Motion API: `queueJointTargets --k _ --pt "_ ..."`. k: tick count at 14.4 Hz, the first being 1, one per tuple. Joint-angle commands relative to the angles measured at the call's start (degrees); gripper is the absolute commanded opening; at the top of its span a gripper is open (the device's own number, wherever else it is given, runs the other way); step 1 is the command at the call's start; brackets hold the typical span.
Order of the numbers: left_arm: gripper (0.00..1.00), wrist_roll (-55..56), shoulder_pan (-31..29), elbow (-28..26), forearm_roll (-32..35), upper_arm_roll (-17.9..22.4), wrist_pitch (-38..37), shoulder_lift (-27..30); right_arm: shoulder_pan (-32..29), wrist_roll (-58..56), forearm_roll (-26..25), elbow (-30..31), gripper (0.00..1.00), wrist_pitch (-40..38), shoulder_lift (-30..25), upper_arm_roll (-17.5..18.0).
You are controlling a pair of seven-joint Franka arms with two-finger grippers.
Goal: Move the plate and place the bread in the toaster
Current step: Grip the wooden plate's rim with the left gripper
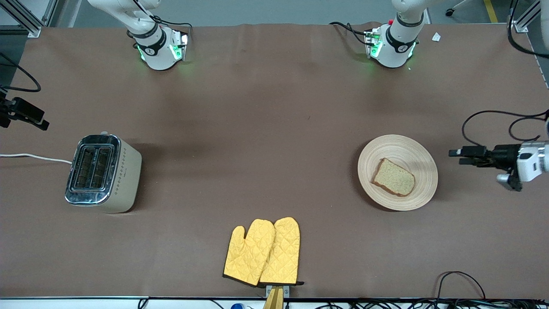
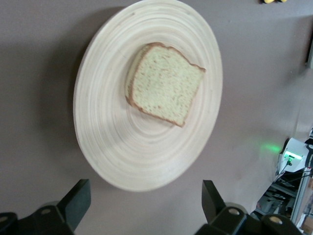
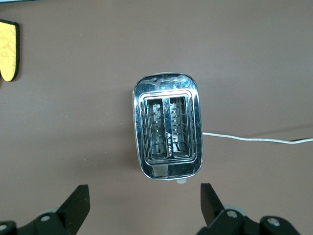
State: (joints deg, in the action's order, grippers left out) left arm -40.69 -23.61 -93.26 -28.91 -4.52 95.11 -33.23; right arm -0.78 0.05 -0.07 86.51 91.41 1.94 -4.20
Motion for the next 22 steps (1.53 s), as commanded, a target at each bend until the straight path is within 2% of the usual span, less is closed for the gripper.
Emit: queueJointTargets --k 1,10,12,13,15,16,22 --pt "1.00 -2.10 0.15 2.12 -2.46 -0.05 2.26 -4.03 -0.28 -0.32 -0.55 -0.11 1.00 0.17 -0.27 0.42" --pt "0.99 -3.52 -0.64 3.09 -4.58 -0.05 3.41 -10.89 -0.36 -0.23 -0.46 -0.11 1.00 -0.18 -0.27 0.42" --pt "0.83 -3.86 -0.73 3.00 -5.19 -0.05 3.41 -11.94 -0.36 -0.23 -0.55 -0.11 1.00 -0.26 -0.27 0.42" --pt "0.69 -3.60 -0.64 3.00 -5.28 -0.05 3.41 -12.12 -0.28 -0.14 -0.55 -0.11 1.00 -0.27 -0.27 0.42" --pt "0.22 -1.86 -0.64 3.00 -5.28 -0.05 3.06 -11.86 -0.36 -0.14 -0.55 -0.11 1.00 -0.27 -0.27 0.42" --pt "0.02 -1.50 -0.64 3.00 -5.20 -0.05 3.06 -11.69 -0.45 -0.14 -0.55 -0.11 1.00 -0.27 -0.27 0.42" --pt "0.00 -1.41 -1.26 3.09 -7.74 -0.14 -1.77 -12.22 -0.45 -0.14 -0.55 -0.02 1.00 -0.35 -0.27 0.42"
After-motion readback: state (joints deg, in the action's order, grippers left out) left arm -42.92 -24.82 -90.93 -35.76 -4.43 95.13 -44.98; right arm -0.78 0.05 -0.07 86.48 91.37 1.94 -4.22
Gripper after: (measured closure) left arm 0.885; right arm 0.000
